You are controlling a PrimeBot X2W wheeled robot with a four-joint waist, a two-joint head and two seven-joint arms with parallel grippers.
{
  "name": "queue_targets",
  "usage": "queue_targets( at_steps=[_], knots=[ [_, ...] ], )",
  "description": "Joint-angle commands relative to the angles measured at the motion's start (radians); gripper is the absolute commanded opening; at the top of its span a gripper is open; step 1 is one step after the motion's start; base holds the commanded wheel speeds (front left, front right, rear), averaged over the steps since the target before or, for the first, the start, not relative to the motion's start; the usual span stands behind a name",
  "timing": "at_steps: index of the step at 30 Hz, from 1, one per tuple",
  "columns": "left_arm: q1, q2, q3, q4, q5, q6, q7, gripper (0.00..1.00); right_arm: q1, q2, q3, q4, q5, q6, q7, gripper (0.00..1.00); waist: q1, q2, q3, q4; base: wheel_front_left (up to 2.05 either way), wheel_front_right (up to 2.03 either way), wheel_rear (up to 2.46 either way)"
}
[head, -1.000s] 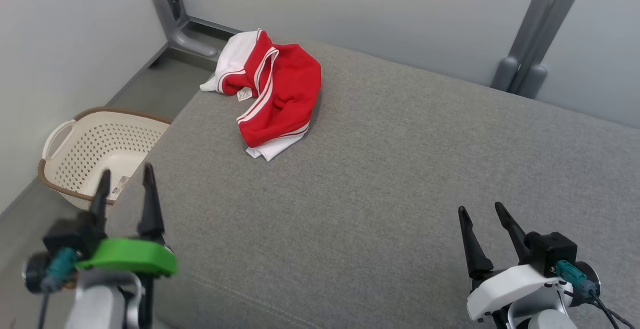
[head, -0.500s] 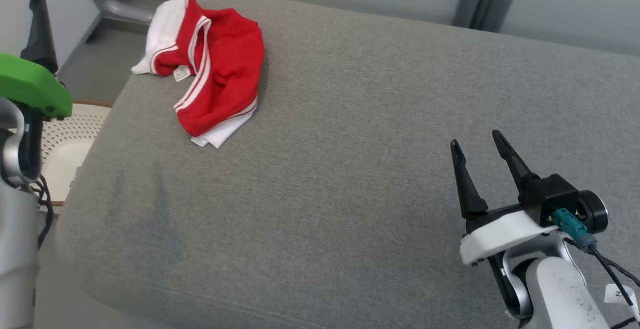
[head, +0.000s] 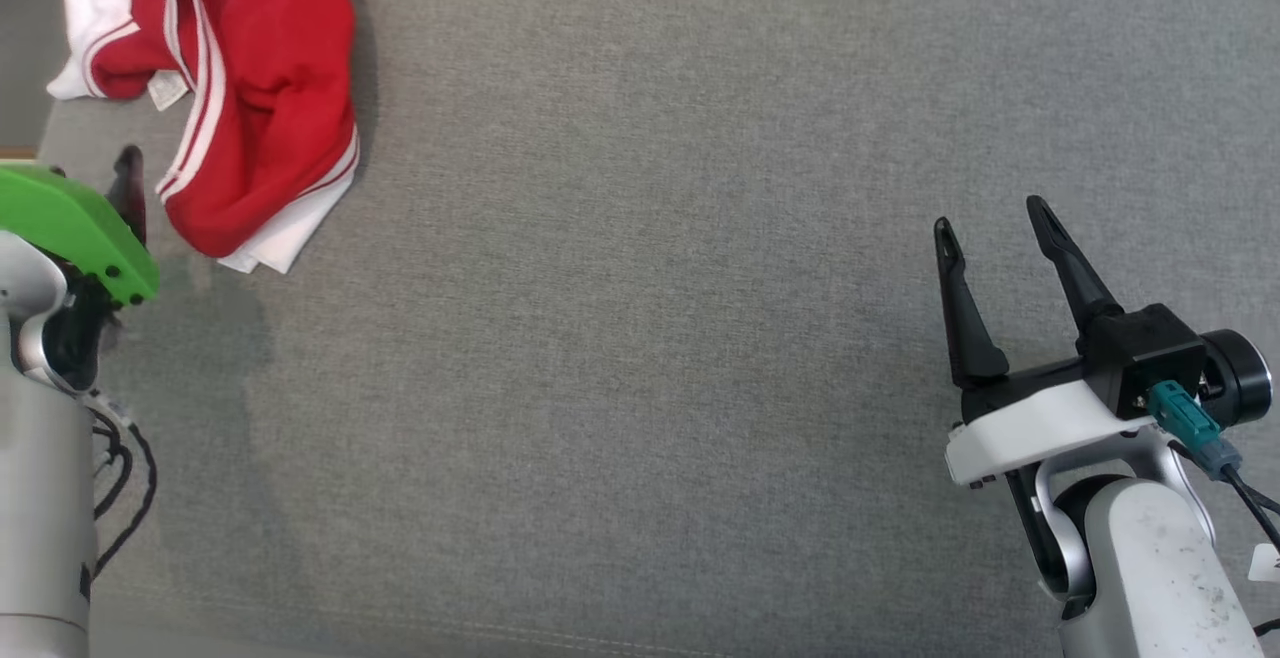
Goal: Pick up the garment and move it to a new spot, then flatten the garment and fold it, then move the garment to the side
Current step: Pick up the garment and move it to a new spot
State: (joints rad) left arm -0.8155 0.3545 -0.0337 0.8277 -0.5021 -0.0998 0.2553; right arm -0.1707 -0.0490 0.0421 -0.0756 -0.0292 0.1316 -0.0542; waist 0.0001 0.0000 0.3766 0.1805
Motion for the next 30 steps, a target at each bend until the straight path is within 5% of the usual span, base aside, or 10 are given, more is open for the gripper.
queue_targets(
  at_steps=[1,9,13,14,30],
  knots=[
    [-0.011,-0.010,0.005,0.026,-0.023,-0.008,0.020,1.00,-0.014,-0.003,-0.003,-0.012,-0.006,-0.002,-0.001,1.00,-0.0001,0.0000,0.065,-0.051,0.00,0.00,0.00],
    [-0.029,-0.032,0.012,0.107,-0.110,-0.028,0.060,1.00,-0.016,-0.003,-0.017,-0.023,-0.015,-0.002,0.006,1.00,-0.0001,0.0000,0.083,-0.042,0.00,0.00,0.00],
    [-0.033,-0.049,0.003,0.108,-0.155,-0.032,0.055,0.12,-0.018,-0.003,-0.015,-0.016,-0.015,-0.002,0.004,1.00,-0.0001,0.0000,0.078,-0.039,0.00,0.00,0.00],
    [-0.033,-0.051,-0.007,0.100,-0.160,-0.030,0.052,0.00,-0.019,-0.003,-0.015,-0.013,-0.013,-0.002,0.002,1.00,-0.0001,0.0000,0.075,-0.038,0.00,0.00,0.00],
    [-0.057,0.058,-0.142,-0.037,-0.201,-0.031,-0.027,0.00,0.009,-0.003,-0.046,0.085,0.053,-0.002,-0.060,1.00,-0.0001,0.0000,-0.070,-0.051,0.00,0.00,0.00]
  ],
)
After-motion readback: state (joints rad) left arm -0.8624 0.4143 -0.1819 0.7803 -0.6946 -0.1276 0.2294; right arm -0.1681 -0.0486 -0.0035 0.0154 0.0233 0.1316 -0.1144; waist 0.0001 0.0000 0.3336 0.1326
